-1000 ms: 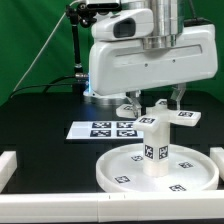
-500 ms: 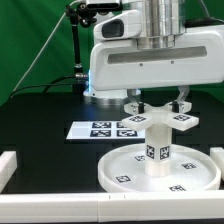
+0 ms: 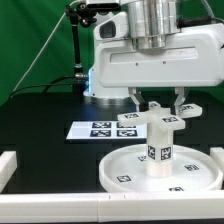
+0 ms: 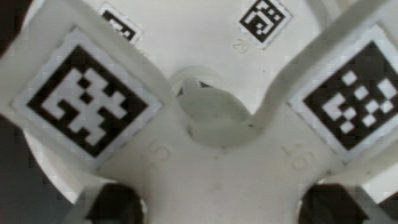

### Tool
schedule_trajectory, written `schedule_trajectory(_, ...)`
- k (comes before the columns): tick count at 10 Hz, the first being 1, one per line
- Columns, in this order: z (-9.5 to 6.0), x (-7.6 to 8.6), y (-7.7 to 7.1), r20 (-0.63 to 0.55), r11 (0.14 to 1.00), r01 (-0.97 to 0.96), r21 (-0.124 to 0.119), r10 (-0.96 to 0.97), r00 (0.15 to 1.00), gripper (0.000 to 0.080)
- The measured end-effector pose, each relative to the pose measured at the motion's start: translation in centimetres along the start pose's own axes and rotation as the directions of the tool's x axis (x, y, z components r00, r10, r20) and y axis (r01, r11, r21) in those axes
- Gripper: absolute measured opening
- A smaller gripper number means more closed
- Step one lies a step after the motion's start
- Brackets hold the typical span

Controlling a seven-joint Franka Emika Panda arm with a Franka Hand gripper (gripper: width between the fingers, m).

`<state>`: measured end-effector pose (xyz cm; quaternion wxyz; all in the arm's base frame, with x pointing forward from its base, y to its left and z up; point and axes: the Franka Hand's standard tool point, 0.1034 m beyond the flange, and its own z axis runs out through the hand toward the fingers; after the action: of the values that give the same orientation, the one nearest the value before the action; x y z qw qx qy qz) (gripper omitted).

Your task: Assemble round table

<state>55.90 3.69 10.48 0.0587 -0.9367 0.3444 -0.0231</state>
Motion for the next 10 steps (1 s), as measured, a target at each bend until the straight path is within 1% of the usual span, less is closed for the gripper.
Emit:
schedule_trajectory(1,0.0,-0.05,0.02,-0.004,0.991,-0.131,0.009,0.131,0.991,0.0436)
schedule_trajectory(2,0.0,-0.06,-0.03,-0.005,0.972,-0.234,0.011,0.235,0.972,0.0436)
schedule_trajectory(4,-0.02,0.0,-0.04,-0.004,0.942,-0.336,0.015,0.337,0.942,0.0436)
schedule_trajectory(5,-0.02,0.02,-0.03,0.002,0.902,-0.431,0.019,0.431,0.902,0.0436)
schedule_trajectory(6,-0.02,0.01,-0.04,0.003,0.892,-0.451,0.02,0.451,0.893,0.0436)
schedule_trajectory(7,-0.02,0.07,0.0,0.012,0.847,-0.53,0.026,0.53,0.848,0.0436)
schedule_trajectory(8,-0.06,0.27,0.05,0.027,0.793,-0.607,0.043,0.607,0.795,0.0436)
schedule_trajectory(9,-0.05,0.26,0.04,0.046,0.72,-0.692,0.047,0.691,0.722,0.0436)
schedule_trajectory(10,-0.04,0.21,-0.01,0.059,0.656,-0.754,0.046,0.751,0.657,0.0436)
